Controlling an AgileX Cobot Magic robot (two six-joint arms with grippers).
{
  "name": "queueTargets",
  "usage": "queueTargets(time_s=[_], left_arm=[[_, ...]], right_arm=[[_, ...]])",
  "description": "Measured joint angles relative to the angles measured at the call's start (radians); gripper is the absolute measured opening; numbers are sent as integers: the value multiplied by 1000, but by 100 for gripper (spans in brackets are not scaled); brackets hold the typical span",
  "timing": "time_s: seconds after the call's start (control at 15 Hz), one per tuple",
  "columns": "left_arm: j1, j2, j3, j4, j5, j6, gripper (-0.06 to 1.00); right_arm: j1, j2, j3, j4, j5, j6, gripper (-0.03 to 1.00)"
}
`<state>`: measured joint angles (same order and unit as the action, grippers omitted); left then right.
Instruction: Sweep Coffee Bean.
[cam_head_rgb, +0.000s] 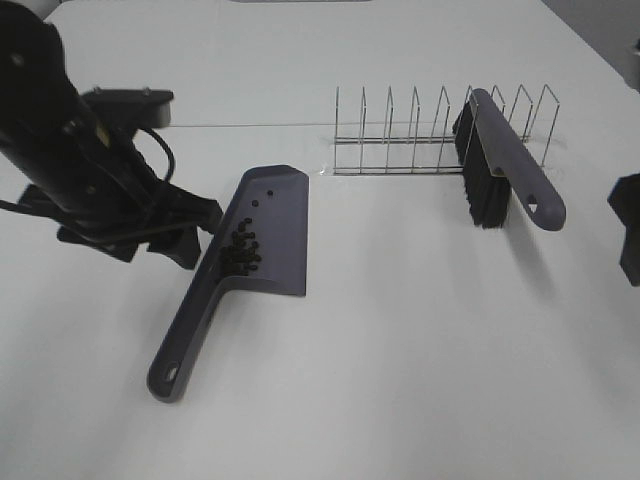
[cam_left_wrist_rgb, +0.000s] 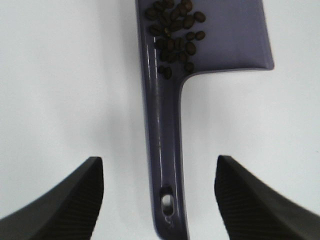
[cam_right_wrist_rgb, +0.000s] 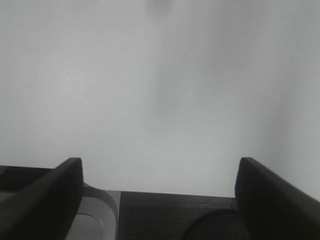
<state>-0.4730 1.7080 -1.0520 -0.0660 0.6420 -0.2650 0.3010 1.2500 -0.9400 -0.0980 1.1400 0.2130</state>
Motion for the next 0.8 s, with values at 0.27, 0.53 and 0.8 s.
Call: queueTargets(time_s=[0.27, 0.53, 0.8], left_arm=[[0, -311, -1, 66, 249, 0, 62], [0, -662, 25, 85, 459, 0, 62], [0, -943, 185, 85, 511, 20, 62]], right_arm=[[0, -235, 164, 20, 6, 0, 79], [0, -498, 321, 44, 10, 0, 79], [0, -707, 398, 45, 9, 0, 79]])
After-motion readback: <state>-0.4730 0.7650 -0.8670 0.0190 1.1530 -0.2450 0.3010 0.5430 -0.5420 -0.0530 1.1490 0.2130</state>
